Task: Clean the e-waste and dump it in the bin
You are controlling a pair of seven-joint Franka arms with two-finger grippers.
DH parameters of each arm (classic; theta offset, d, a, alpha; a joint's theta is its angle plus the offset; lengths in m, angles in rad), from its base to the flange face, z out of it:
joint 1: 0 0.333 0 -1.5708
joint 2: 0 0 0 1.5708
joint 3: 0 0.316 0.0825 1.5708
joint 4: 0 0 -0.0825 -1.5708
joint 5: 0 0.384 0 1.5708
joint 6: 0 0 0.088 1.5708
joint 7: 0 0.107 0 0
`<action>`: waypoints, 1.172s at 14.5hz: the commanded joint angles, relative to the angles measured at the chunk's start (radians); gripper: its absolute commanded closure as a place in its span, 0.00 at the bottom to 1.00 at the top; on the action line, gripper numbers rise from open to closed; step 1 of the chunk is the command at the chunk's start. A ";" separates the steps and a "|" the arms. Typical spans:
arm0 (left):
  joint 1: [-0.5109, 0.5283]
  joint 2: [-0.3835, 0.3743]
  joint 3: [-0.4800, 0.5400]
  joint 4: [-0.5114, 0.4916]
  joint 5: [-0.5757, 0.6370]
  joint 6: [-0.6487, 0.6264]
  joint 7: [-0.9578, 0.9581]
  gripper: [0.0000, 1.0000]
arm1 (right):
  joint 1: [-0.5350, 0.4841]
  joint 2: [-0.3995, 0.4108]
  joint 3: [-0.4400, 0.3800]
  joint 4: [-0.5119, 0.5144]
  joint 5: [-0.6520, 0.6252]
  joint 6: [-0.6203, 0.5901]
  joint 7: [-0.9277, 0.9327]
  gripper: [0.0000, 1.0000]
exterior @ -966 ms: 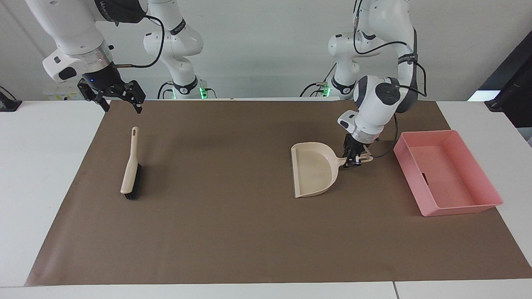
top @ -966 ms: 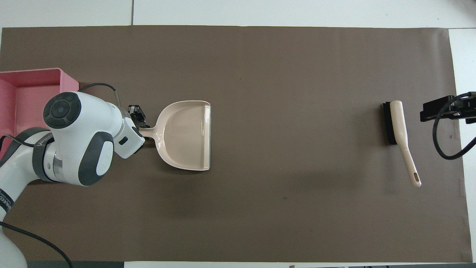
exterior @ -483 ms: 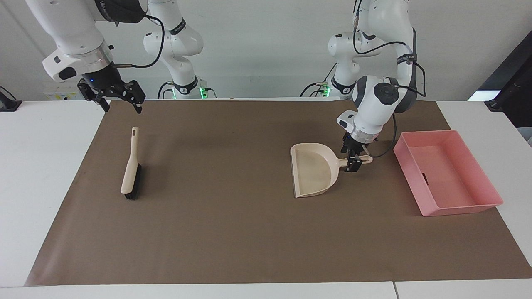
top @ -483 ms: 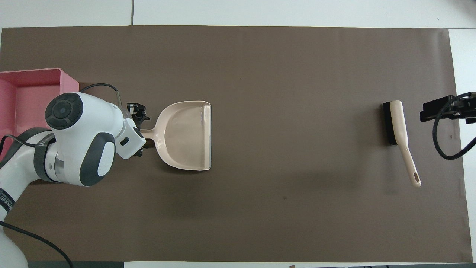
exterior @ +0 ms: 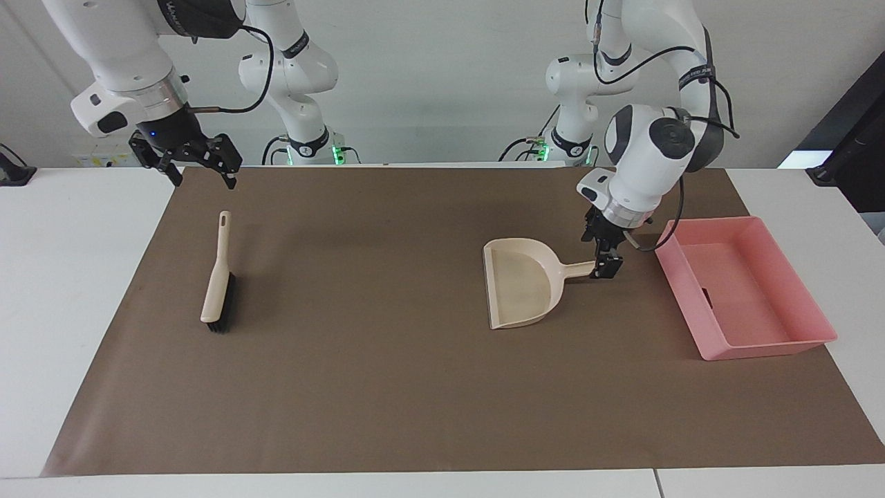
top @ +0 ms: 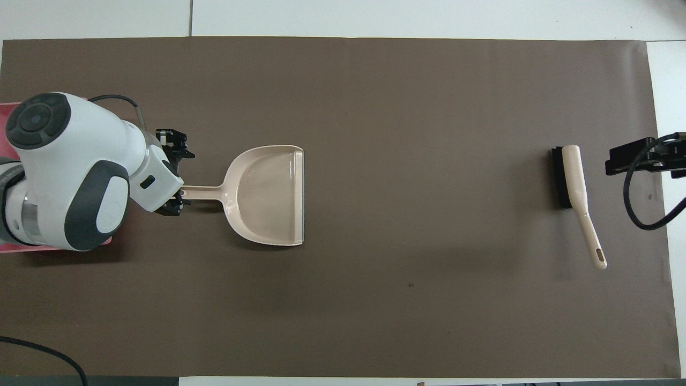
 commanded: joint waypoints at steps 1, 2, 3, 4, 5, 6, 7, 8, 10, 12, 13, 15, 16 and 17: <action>-0.003 -0.003 0.038 0.070 0.008 -0.064 -0.003 0.00 | -0.016 -0.008 0.009 -0.011 0.015 0.004 -0.022 0.01; -0.006 -0.003 0.055 0.090 0.008 -0.082 -0.004 0.00 | -0.016 -0.008 0.009 -0.011 0.015 0.004 -0.022 0.01; -0.007 -0.003 0.073 0.108 0.008 -0.099 -0.010 0.00 | -0.016 -0.008 0.009 -0.011 0.015 0.004 -0.022 0.01; -0.007 -0.003 0.098 0.124 0.008 -0.116 -0.027 0.00 | -0.016 -0.008 0.009 -0.011 0.015 0.004 -0.022 0.01; -0.009 -0.003 0.129 0.136 0.007 -0.137 -0.064 0.00 | -0.016 -0.008 0.009 -0.009 0.015 0.004 -0.022 0.01; -0.012 -0.004 0.152 0.147 0.008 -0.156 -0.106 0.00 | -0.016 -0.008 0.009 -0.011 0.015 0.004 -0.022 0.01; -0.012 -0.006 0.164 0.158 0.007 -0.185 -0.168 0.00 | -0.016 -0.008 0.009 -0.011 0.015 0.004 -0.022 0.01; -0.012 -0.009 0.173 0.164 0.008 -0.220 -0.252 0.00 | -0.016 -0.008 0.009 -0.011 0.015 0.004 -0.022 0.01; -0.012 -0.025 0.190 0.170 0.008 -0.274 -0.477 0.00 | -0.016 -0.008 0.009 -0.011 0.015 0.004 -0.022 0.01; -0.010 -0.047 0.193 0.172 0.010 -0.306 -0.733 0.00 | -0.016 -0.008 0.009 -0.011 0.015 0.004 -0.022 0.01; -0.010 -0.053 0.193 0.184 0.010 -0.324 -0.838 0.00 | -0.016 -0.008 0.009 -0.011 0.015 0.004 -0.022 0.01; -0.007 -0.055 0.198 0.222 0.011 -0.395 -1.032 0.00 | -0.016 -0.008 0.009 -0.011 0.015 0.004 -0.022 0.01; -0.009 -0.053 0.210 0.248 0.010 -0.424 -1.126 0.00 | -0.016 -0.008 0.009 -0.011 0.015 0.004 -0.022 0.01; -0.009 -0.052 0.212 0.277 0.010 -0.436 -1.224 0.00 | -0.016 -0.008 0.009 -0.011 0.015 0.004 -0.022 0.01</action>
